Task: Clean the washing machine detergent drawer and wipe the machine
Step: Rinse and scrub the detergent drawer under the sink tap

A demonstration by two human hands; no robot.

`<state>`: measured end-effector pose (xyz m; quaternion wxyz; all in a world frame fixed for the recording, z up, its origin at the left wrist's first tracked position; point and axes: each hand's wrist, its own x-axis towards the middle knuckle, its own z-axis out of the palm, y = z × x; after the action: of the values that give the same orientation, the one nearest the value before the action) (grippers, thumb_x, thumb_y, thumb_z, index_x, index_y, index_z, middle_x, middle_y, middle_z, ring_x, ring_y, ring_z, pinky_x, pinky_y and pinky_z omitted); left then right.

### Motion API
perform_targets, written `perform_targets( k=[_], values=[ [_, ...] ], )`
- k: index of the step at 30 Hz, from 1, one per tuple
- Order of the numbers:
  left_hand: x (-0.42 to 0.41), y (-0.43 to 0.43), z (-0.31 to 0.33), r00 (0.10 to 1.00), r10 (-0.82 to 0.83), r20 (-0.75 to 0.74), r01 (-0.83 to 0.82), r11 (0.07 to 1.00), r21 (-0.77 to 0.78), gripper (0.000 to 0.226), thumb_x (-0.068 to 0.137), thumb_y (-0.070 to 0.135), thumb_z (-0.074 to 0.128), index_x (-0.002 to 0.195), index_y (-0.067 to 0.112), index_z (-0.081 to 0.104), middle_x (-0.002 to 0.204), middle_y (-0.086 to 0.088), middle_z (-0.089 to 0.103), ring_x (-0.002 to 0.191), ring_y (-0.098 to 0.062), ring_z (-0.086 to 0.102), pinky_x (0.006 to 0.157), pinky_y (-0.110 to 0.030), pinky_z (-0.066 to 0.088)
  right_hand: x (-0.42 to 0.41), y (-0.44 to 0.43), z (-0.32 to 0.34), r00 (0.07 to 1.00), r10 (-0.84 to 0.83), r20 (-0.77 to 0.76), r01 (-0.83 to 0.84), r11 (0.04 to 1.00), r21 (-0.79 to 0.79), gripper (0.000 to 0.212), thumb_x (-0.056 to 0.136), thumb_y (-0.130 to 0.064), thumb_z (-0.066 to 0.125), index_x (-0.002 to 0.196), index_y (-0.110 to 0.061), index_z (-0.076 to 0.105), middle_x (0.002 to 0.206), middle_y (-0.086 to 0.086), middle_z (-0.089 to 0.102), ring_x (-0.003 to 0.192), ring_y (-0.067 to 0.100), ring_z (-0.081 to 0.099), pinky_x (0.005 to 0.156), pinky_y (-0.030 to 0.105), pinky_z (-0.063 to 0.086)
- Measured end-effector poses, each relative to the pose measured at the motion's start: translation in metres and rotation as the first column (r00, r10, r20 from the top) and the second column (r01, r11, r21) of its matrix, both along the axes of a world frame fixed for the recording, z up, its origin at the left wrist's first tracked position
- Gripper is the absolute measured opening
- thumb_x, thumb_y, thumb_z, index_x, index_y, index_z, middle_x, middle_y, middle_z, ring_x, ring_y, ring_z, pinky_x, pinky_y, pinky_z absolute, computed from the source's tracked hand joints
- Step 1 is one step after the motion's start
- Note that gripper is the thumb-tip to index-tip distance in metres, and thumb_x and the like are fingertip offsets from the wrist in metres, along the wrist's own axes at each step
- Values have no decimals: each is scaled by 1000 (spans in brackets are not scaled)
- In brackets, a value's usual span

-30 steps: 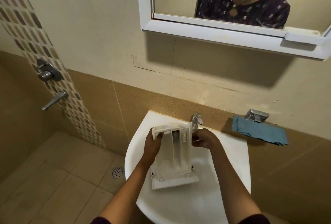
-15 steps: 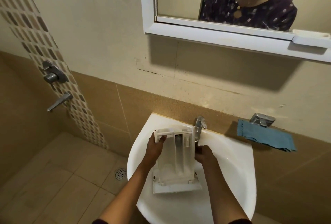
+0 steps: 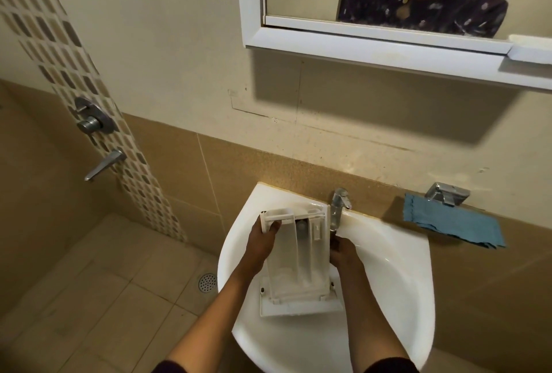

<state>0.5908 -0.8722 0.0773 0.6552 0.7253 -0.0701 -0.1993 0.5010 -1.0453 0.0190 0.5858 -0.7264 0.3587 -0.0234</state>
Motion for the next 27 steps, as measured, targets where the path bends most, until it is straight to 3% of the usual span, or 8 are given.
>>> perform_targets(
  k=[3, 7, 11, 13, 15, 20, 23, 27],
  values=[
    [-2, 0, 1, 1000, -17, 4, 17, 1000, 1, 30, 97, 22, 49, 126, 19, 49, 119, 4, 54, 112, -11, 49, 94, -24, 36, -12, -6, 6, 985, -54, 162, 34, 992, 124, 9, 90, -30, 58, 95, -25, 61, 88, -16, 65, 86, -3, 58, 75, 12, 45],
    [-6, -5, 4, 998, -60, 21, 59, 998, 24, 18, 96, 19, 50, 113, 25, 50, 110, 6, 56, 104, -11, 52, 88, -24, 38, -11, -44, 28, 810, -478, 339, 205, 773, 601, 30, 57, 10, 67, 69, -9, 47, 53, 2, 52, 53, 12, 50, 53, 18, 44],
    [-10, -14, 5, 991, -127, 30, 125, 989, 77, 17, 95, 16, 52, 111, 22, 53, 106, 5, 58, 101, -13, 55, 86, -24, 39, 9, -57, 99, 928, -232, 292, -36, 723, 690, 15, 78, 7, 51, 76, -7, 53, 59, 3, 57, 51, 12, 56, 48, 20, 49],
    [-11, -18, 5, 987, -161, 22, 158, 982, 101, 20, 95, 15, 52, 115, 19, 54, 107, 3, 59, 101, -15, 55, 86, -25, 39, 22, -58, 126, 991, 84, 106, -121, 901, 417, 24, 90, 10, 36, 83, 4, 58, 64, 10, 62, 55, 18, 62, 50, 23, 54],
    [-13, -22, 5, 976, -214, 28, 209, 970, 127, 21, 95, 14, 50, 116, 17, 54, 108, 3, 58, 101, -14, 54, 86, -25, 38, 32, -51, 142, 942, 301, -151, -279, 948, 150, 25, 92, 11, 37, 89, 14, 61, 66, 13, 66, 56, 20, 65, 54, 24, 57],
    [-13, -29, 5, 963, -266, 33, 257, 952, 168, 26, 96, 15, 49, 122, 13, 52, 109, 2, 55, 102, -13, 51, 86, -25, 37, 45, -40, 128, 695, 399, -598, -644, 714, -273, 30, 83, -1, 62, 113, 3, 65, 100, 16, 68, 59, 13, 56, 61, 22, 50],
    [-11, -29, 5, 960, -279, 13, 273, 948, 165, 29, 96, 16, 50, 124, 13, 51, 113, 0, 54, 103, -14, 50, 87, -26, 38, 41, -32, 110, 629, 409, -661, -744, 562, -361, 33, 85, -10, 58, 116, -1, 63, 106, 13, 64, 73, 16, 55, 56, 19, 41],
    [-9, -30, 2, 963, -270, 3, 265, 947, 184, 29, 95, 17, 51, 124, 13, 52, 120, -7, 57, 107, -19, 53, 87, -27, 39, 40, -32, 105, 647, 429, -630, -750, 510, -421, 18, 83, -7, 60, 97, 0, 70, 99, 13, 67, 92, 24, 62, 62, 17, 39]
  ],
)
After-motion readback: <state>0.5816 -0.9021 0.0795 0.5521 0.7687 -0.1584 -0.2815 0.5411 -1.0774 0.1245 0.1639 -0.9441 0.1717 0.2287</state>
